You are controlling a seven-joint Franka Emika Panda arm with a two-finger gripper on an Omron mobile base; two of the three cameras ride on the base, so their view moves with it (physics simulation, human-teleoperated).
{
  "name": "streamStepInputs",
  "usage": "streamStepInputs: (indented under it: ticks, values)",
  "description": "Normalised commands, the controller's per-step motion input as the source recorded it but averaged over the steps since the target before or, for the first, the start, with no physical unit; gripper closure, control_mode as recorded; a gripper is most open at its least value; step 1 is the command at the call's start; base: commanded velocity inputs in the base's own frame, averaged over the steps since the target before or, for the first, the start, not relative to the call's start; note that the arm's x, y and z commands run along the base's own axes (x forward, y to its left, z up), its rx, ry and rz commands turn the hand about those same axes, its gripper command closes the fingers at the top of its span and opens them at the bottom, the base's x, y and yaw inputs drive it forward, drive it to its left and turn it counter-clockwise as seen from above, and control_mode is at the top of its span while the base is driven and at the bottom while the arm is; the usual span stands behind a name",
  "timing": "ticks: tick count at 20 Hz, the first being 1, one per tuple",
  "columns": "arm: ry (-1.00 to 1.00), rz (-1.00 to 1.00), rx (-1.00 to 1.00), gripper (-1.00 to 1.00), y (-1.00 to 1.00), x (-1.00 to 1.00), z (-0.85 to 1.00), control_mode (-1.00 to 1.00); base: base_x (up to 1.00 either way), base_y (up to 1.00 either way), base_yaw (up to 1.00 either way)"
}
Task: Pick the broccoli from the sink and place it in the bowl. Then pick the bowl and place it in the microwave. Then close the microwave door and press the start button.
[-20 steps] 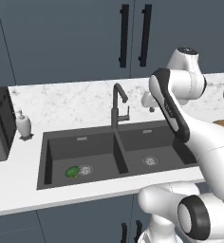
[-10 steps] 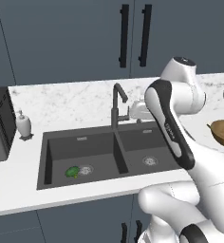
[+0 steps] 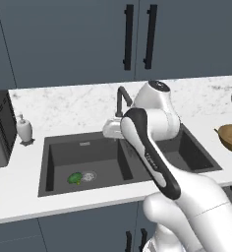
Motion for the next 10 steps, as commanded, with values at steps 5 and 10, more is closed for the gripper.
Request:
streamStepInputs:
  ticks: [5,10]
  values:
    - [0.25,0.00,0.00,-1.00,0.45,0.60,-0.08,-1.00,0.00,0.00,0.00]
    - [0.36,0.00,0.00,-1.00,0.43,0.38,-0.28,-1.00,0.00,0.00,0.00]
